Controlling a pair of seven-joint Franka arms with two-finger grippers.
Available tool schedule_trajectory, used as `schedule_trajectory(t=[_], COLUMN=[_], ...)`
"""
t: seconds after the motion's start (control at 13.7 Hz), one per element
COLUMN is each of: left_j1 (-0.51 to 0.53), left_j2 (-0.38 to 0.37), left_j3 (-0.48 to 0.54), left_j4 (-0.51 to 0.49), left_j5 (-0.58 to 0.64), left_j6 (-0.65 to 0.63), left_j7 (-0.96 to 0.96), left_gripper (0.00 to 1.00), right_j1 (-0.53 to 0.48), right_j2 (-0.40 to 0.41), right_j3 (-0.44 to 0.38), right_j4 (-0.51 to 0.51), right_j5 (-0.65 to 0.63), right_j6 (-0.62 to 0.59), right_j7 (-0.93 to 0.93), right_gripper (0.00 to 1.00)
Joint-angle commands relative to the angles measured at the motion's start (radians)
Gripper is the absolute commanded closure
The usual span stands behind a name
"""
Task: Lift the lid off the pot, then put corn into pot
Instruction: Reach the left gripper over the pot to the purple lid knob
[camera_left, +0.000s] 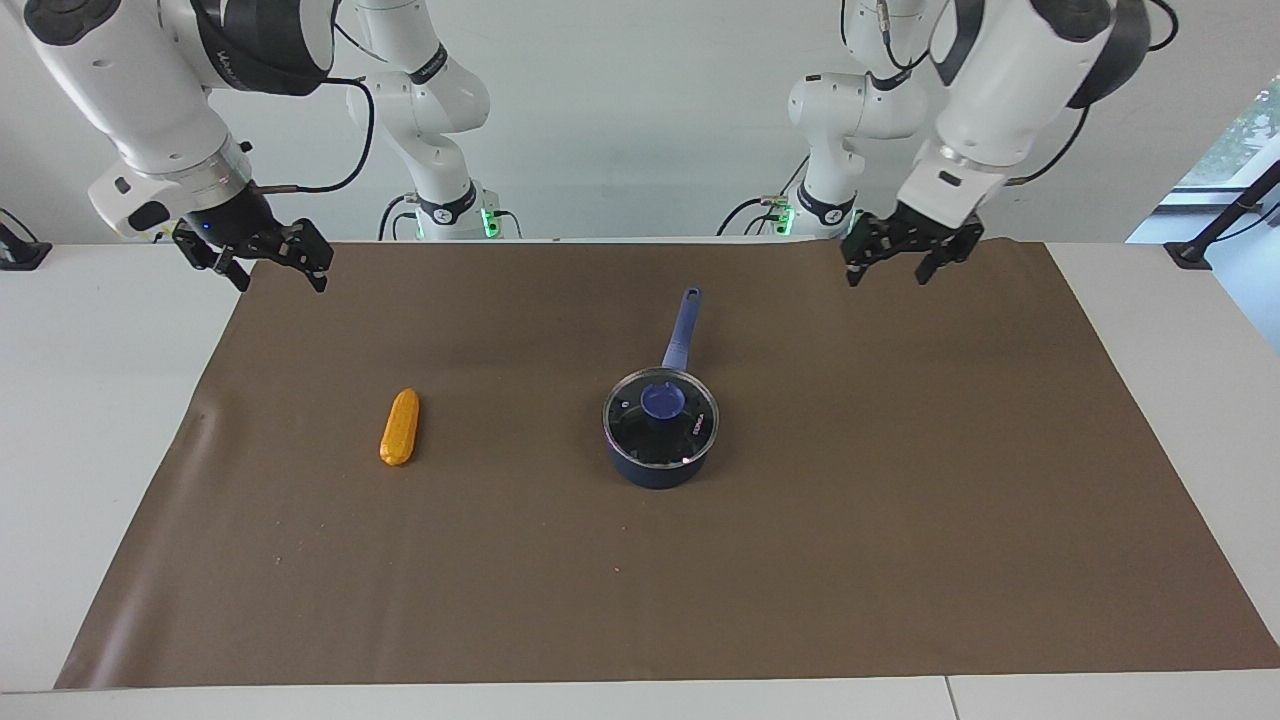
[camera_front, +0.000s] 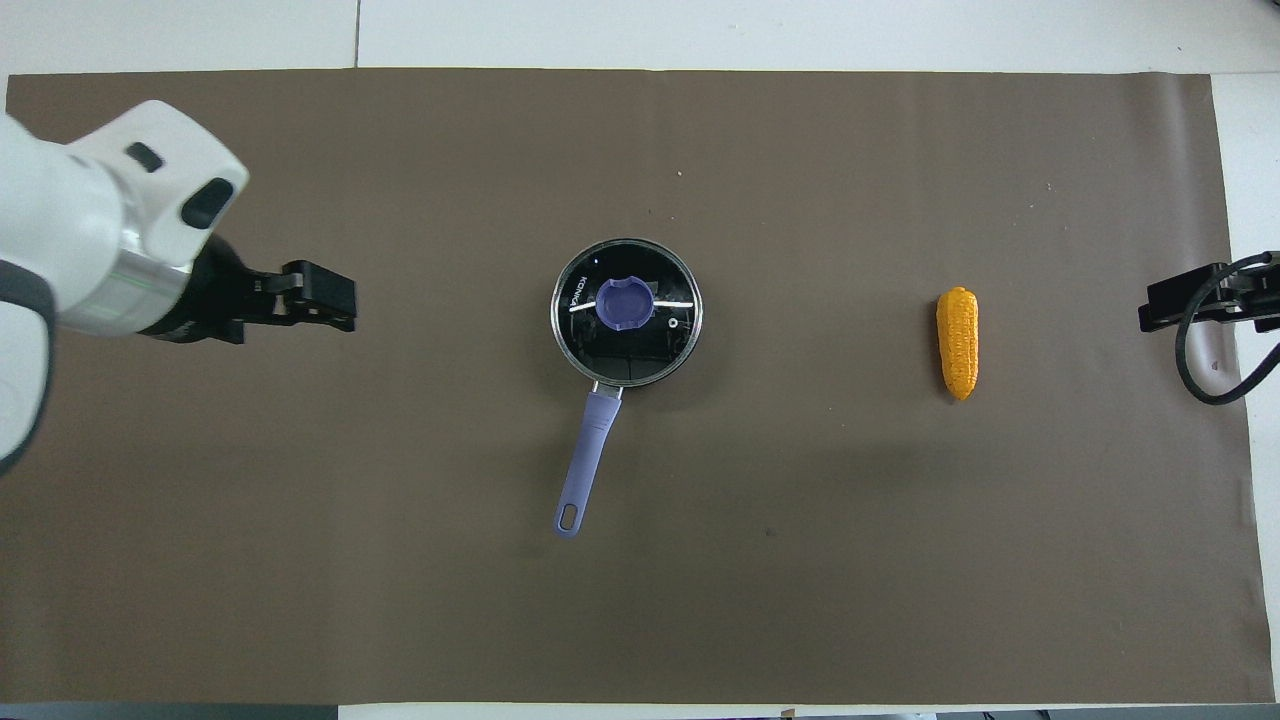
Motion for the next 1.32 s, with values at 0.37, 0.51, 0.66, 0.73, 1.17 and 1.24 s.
schedule_trajectory(t=[0.37, 0.51, 0.66, 0.73, 1.17, 1.24], left_j1=[-0.298, -0.302, -0.303, -0.308, -0.308, -0.306], left_j2=[0.498, 0.504, 0.504, 0.504, 0.503, 0.501], left_j3=[0.027, 0.025, 0.022, 0.024, 0.024, 0.022], left_j4=[0.408, 0.393, 0.367, 0.362, 0.273, 0.27], left_j5=[0.004, 0.051, 0.071, 0.068, 0.067, 0.067], left_j6=[0.082, 0.102, 0.126, 0.155, 0.247, 0.249], left_j7=[-0.304, -0.299, -0.296, -0.299, -0.302, -0.302], left_gripper=[0.0, 0.0, 0.0, 0.0, 0.0, 0.0], right_j1=[-0.006, -0.006, -0.006, -0.008, -0.008, -0.008], right_j2=[-0.013, -0.013, -0.013, -0.013, -0.013, -0.013], right_j3=[0.001, 0.001, 0.001, 0.001, 0.001, 0.001], right_j4=[-0.013, -0.013, -0.013, -0.013, -0.013, -0.013], right_j5=[0.007, 0.007, 0.007, 0.007, 0.007, 0.007], right_j6=[-0.008, -0.008, -0.008, -0.008, -0.008, -0.008], right_j7=[-0.032, -0.03, -0.03, -0.032, -0.03, -0.032], right_gripper=[0.0, 0.0, 0.0, 0.0, 0.0, 0.0])
